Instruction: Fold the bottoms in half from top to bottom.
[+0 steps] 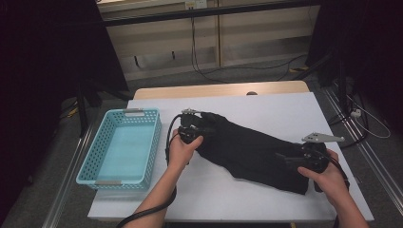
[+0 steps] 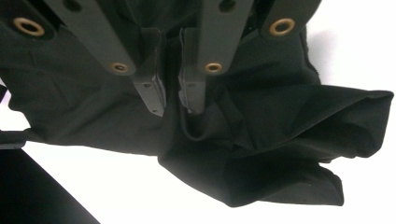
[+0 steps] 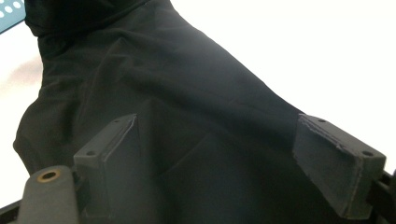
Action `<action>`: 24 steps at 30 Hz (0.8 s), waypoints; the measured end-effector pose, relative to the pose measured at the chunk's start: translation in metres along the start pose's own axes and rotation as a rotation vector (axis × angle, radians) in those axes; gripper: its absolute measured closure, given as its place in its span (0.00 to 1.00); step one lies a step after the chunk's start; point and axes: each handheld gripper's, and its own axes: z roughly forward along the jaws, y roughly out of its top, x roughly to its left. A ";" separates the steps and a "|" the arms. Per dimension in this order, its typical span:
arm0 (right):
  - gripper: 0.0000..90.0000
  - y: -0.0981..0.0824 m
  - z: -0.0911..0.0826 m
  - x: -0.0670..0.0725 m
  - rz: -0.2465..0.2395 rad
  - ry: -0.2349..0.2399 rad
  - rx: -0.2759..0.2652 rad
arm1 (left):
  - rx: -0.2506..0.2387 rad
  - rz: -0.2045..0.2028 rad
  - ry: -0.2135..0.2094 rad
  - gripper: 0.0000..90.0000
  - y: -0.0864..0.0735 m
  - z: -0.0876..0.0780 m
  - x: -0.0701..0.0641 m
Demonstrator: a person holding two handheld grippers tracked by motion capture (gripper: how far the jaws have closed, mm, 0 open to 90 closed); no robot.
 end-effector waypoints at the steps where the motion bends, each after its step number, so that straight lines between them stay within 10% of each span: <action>1: 0.17 0.000 0.000 0.000 0.002 -0.002 -0.003 | 0.002 0.003 -0.003 0.92 0.000 0.000 -0.001; 24: 0.17 -0.004 -0.002 0.001 -0.003 -0.005 0.006 | 0.040 0.076 -0.072 0.92 -0.012 0.025 -0.026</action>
